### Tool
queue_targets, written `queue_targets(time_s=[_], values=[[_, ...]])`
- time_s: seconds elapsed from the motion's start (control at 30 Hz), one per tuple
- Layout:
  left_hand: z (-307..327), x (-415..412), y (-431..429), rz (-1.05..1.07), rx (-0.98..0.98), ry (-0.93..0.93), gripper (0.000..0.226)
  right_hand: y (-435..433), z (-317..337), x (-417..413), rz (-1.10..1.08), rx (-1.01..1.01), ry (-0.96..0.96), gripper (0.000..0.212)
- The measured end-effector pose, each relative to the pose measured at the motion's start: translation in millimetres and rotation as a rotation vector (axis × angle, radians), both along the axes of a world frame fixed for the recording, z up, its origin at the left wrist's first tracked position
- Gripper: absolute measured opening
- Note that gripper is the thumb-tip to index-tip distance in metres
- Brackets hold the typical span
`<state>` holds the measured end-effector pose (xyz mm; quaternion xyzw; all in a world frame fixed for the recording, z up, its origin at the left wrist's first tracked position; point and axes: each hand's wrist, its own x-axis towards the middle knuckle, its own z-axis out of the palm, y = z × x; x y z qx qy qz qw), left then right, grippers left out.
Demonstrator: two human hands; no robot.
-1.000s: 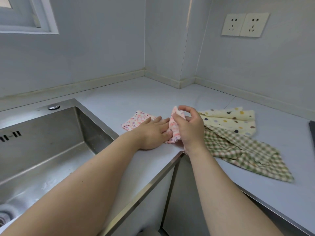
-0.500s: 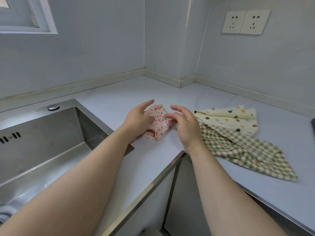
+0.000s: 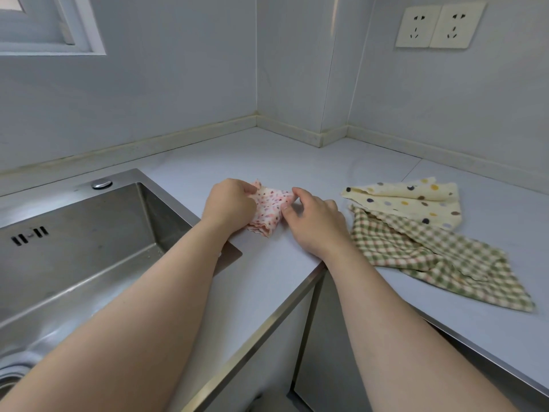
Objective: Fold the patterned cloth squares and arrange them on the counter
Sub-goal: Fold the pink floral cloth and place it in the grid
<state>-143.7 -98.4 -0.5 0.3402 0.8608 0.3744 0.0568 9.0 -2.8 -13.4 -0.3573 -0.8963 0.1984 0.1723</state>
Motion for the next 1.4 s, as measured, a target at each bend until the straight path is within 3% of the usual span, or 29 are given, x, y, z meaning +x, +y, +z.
queue_targets(time_s=[0.17, 0.33, 0.53, 0.67, 0.77, 0.9, 1.17, 1.4], values=[[-9, -7, 3, 0.060, -0.088, 0.042, 0.056, 0, 0, 0, 0.001, 0.014, -0.018, 0.057], [-9, -8, 3, 0.061, -0.055, 0.084, 0.043, 0, 0, 0, 0.014, 0.003, 0.002, 0.055], [6, 0, 0, 0.001, -0.044, -0.008, 0.012, 3, -1, 2, -0.051, -0.204, 0.270, 0.049], [5, -1, 4, 0.003, -0.080, 0.035, 0.020, 3, -1, 3, -0.094, -0.237, 0.362, 0.031], [-2, -4, 4, -0.070, -0.105, 0.112, 0.024, 3, -2, 3, -0.101, -0.223, 0.370, 0.029], [-7, -7, 5, -0.122, -0.108, 0.172, 0.013, 5, -4, 1, -0.109, -0.207, 0.359, 0.029], [4, -5, 4, -0.020, 0.049, -0.102, 0.016, 8, -6, 1, -0.103, -0.158, 0.305, 0.029], [-2, -7, 5, -0.086, -0.061, 0.102, 0.021, 11, -10, -2, -0.093, -0.151, 0.271, 0.035]])
